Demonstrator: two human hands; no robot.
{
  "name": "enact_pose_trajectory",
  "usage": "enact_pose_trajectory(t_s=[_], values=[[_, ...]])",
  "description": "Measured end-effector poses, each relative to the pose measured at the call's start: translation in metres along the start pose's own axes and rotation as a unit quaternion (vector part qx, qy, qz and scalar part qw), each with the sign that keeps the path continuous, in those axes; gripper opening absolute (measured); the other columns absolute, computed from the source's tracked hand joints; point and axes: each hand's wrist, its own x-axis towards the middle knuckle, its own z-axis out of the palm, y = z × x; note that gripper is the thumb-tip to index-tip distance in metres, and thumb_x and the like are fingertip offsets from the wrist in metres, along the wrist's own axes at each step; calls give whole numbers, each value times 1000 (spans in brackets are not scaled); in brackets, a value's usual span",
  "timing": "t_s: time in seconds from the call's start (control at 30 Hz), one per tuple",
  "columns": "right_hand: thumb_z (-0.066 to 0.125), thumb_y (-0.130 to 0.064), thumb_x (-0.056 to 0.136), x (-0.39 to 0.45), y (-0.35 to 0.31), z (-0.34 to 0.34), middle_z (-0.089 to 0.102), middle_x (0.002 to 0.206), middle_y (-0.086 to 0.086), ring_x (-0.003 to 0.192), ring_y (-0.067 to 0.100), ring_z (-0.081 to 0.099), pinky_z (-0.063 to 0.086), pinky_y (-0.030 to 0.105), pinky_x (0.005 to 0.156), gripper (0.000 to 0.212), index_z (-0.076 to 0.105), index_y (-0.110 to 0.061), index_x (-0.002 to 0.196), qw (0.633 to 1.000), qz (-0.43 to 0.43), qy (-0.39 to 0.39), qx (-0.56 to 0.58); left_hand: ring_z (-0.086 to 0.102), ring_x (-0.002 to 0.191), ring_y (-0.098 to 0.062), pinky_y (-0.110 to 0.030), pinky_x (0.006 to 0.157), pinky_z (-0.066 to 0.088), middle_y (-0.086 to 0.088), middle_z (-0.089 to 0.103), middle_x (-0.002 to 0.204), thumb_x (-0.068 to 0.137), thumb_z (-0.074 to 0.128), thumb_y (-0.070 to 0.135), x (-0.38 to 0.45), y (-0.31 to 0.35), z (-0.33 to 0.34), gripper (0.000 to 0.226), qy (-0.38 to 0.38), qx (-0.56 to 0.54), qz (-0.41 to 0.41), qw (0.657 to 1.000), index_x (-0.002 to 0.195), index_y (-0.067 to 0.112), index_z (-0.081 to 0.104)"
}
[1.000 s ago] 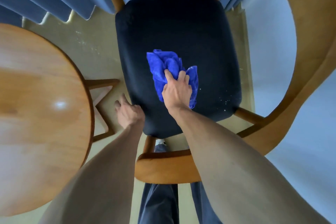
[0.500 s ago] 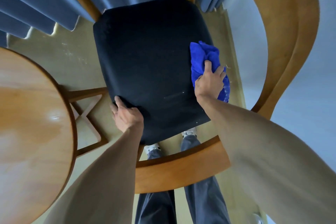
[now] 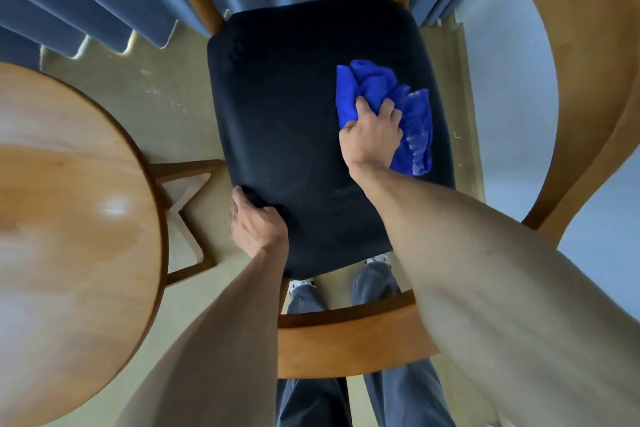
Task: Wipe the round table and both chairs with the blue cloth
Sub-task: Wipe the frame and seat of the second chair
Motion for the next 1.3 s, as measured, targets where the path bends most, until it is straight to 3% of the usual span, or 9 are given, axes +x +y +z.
enact_pose_trajectory(t_s=[0.17,0.37,0.47,0.6,0.73,0.9,1.1,1.2,1.3], values=[[65,-24,80,-21,-72,14,50,121,6,109,29,47,46,44,87,34,67,-26,114,981,-167,-96,-6,60,108,-39,-50,99,48,-13,64,121,88,42,6,11,-7,-13,54,-39,14,-15,999,138,24,37],[55,-8,84,-20,-48,9,50,121,7,108,28,49,47,39,76,43,61,-25,123,971,-202,-124,-5,58,111,-37,-50,99,47,-15,61,125,85,46,12,10,-18,-18,65,-50,36,-47,997,145,25,26],[56,-12,86,-22,-4,-5,50,128,8,115,29,48,49,40,83,43,60,-25,126,990,-104,-96,21,52,120,-36,-53,103,43,-13,50,137,87,50,14,-2,-16,-16,62,-57,45,-39,997,144,25,28],[62,-13,84,-40,54,-25,47,133,11,120,34,45,51,49,85,46,55,-25,128,997,61,-56,1,42,127,-37,-51,110,35,-12,39,144,89,49,18,-19,-2,-11,56,-74,85,39,993,141,24,29],[61,-21,86,-54,110,-40,41,132,22,122,41,43,46,53,93,49,41,-21,131,950,309,-46,23,39,131,-40,-51,110,32,-16,36,147,88,45,18,-23,14,-3,56,-80,76,43,993,142,23,30],[60,-24,90,-53,102,-45,34,139,26,125,41,41,42,50,98,54,34,-20,137,932,360,-45,19,37,132,-40,-50,111,32,-18,35,147,89,46,18,-19,21,-1,55,-77,60,31,995,143,21,32],[56,-20,86,-89,66,-28,44,125,24,108,42,47,44,47,89,40,46,-17,125,961,276,-8,6,50,117,-37,-50,100,45,-12,47,131,84,45,13,-2,5,-14,54,-71,39,56,995,136,28,38],[62,-18,78,-116,16,-11,49,116,20,99,41,50,46,44,77,36,56,-18,114,984,173,-20,27,52,115,-37,-50,98,48,-12,48,131,84,46,10,14,-4,-23,59,-73,20,35,997,138,29,36],[66,-13,76,-145,-44,12,50,116,16,104,37,50,50,43,69,40,59,-20,114,995,38,-84,48,50,124,-35,-47,101,47,-11,45,143,89,49,10,23,-14,-35,67,-88,20,7,996,149,28,27]])
